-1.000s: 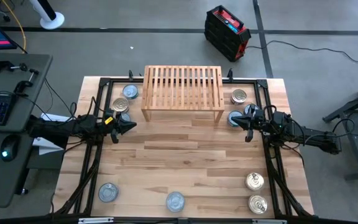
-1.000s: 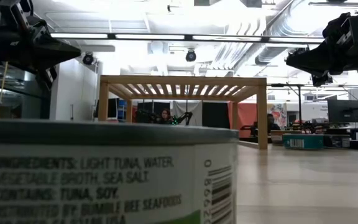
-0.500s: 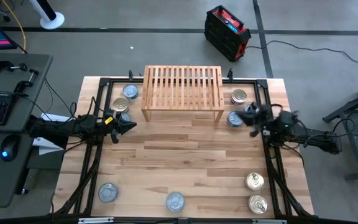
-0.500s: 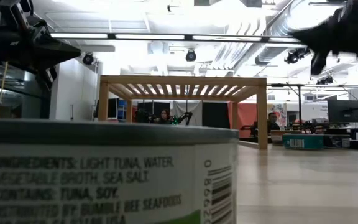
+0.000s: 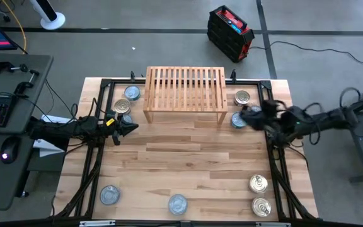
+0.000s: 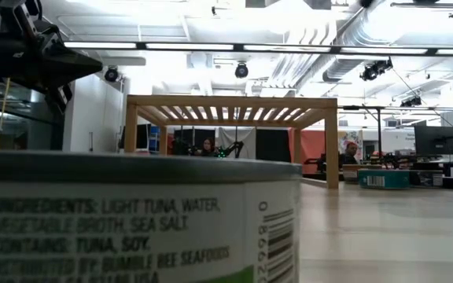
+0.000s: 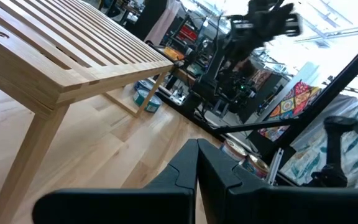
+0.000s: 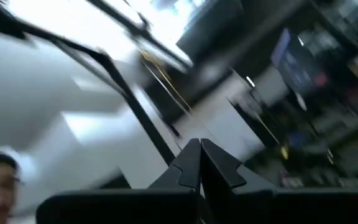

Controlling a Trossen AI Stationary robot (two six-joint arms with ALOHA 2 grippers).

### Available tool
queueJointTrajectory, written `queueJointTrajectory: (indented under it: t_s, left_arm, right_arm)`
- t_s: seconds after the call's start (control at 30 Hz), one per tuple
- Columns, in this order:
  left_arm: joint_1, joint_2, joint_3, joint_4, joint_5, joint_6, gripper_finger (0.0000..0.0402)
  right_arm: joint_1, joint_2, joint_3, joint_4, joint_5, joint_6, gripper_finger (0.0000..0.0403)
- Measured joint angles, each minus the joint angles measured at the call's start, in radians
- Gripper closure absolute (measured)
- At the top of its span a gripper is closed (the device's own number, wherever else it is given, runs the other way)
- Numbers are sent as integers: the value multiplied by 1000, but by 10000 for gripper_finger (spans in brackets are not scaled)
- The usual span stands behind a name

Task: Stack canned seafood by type on shelf
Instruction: Put the blue-pink tuna can on the shelf

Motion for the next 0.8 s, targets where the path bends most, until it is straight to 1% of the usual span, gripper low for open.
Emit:
queueJointTrajectory:
  t_s: [0.03, 0.1, 0.2, 0.27, 0.33, 0.43, 0.5, 0.57, 0.63, 0.73, 0.8]
  left_arm:
    - [0, 0, -1, 3, 0, 0, 401]
    - [0, 0, -3, 18, -1, 0, 401]
    - [0, 0, -3, 59, -2, -15, 401]
    - [0, 0, -3, 79, -2, -16, 401]
    - [0, 0, -3, 102, -1, -16, 401]
    - [0, 0, -3, 146, -1, -30, 401]
    - [0, 0, -2, 189, -20, -59, 401]
    - [0, 7, -2, 241, -28, -138, 401]
    - [-5, 39, 0, 281, -6, -192, 401]
    - [-36, 138, 33, 283, 25, -216, 401]
    - [-62, 242, 82, 288, 25, -206, 401]
  right_arm:
    - [23, 63, 65, -78, 22, -1, 402]
    - [56, 182, 189, -254, 30, 30, 402]
    - [85, 340, 360, -536, -2, 199, 402]
    - [88, 432, 462, -716, -57, 280, 402]
    - [82, 517, 551, -874, -134, 290, 402]
    - [76, 619, 660, -1081, -292, 281, 402]
    - [82, 661, 698, -1178, -345, 267, 402]
    - [103, 681, 703, -1250, -353, 268, 402]
    - [130, 683, 689, -1299, -348, 283, 402]
    - [176, 668, 636, -1396, -348, 353, 402]
    - [205, 643, 583, -1435, -350, 431, 402]
